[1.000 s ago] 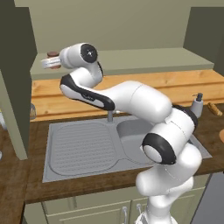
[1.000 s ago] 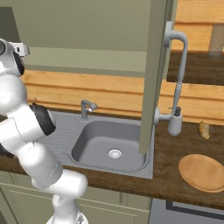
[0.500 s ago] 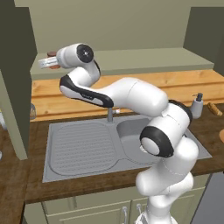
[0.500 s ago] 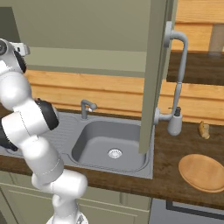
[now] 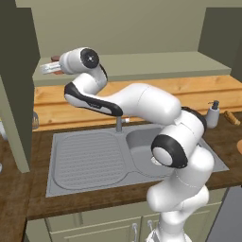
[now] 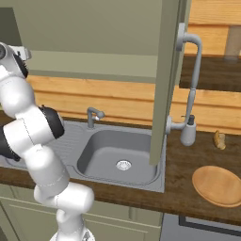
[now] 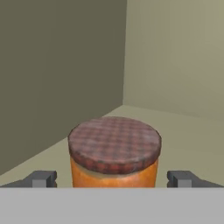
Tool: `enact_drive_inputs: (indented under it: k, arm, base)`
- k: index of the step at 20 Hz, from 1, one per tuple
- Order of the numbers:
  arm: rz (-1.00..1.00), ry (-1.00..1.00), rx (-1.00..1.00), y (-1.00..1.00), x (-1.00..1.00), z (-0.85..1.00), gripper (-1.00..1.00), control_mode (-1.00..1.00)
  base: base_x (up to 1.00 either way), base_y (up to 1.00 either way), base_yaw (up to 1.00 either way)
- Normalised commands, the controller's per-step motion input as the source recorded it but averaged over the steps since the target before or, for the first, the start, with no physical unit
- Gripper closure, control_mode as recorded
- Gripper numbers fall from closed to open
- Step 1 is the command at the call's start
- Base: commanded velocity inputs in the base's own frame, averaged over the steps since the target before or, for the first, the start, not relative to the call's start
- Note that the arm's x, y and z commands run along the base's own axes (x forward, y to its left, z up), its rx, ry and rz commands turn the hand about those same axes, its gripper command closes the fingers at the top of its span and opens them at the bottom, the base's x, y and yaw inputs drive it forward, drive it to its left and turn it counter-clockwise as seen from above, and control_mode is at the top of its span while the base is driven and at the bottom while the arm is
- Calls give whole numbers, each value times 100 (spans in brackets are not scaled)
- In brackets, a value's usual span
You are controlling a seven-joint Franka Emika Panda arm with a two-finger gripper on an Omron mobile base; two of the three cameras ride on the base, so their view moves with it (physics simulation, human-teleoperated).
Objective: From the different types of pastries on the counter, select a croissant and place it on the cutting board. Then retrieve a jar of jam from the cabinet and place it alongside the croissant on the cutting board.
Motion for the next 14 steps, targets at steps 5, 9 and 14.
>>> enact_drive_inputs:
  k: [5,9,14]
  arm:
    - [0,0,0,0,9,-2,-100,-100]
    - [0,0,0,16,11,-17,-100,-100]
    - [0,0,-1,23,19,-12,-100,-100]
  base:
    - [0,0,0]
    - [0,0,0]
    - [0,0,0]
